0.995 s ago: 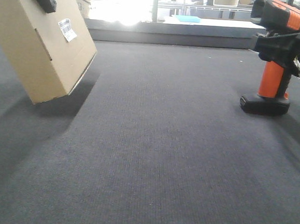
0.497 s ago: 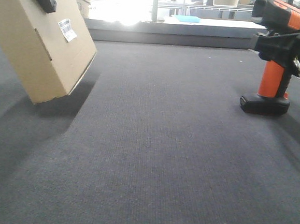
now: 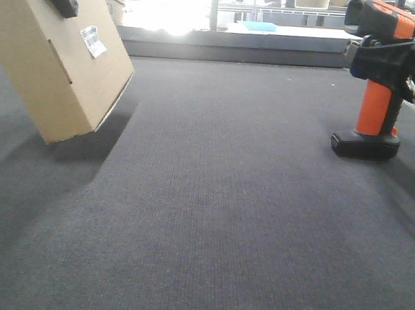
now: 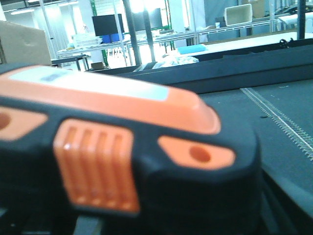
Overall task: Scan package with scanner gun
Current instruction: 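Lower the scanner gun back onto the table and release it, then lower the cardboard box onto the table with the left gripper and release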
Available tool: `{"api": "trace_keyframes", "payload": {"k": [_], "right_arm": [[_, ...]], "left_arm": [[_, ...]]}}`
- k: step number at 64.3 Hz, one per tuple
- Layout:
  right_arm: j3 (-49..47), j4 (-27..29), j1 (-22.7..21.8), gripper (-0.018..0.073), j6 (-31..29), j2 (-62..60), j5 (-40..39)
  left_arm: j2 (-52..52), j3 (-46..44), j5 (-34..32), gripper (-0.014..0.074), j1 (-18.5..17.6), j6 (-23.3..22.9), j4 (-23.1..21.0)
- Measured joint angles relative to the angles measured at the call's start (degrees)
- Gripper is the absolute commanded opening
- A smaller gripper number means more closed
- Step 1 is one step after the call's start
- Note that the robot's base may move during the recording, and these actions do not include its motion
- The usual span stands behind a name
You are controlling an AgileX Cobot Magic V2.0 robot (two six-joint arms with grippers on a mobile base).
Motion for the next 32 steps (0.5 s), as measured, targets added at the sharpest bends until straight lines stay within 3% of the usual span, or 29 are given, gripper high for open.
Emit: {"api": "trace_keyframes", "payload": {"k": [32], "right_arm": [[11.9, -1.1, 0.8, 0.0463, 0.1, -8.0, -0.1]], "left_arm": [[0.0, 0.0, -0.1, 0.0015, 0.0, 0.0, 0.0]]}}
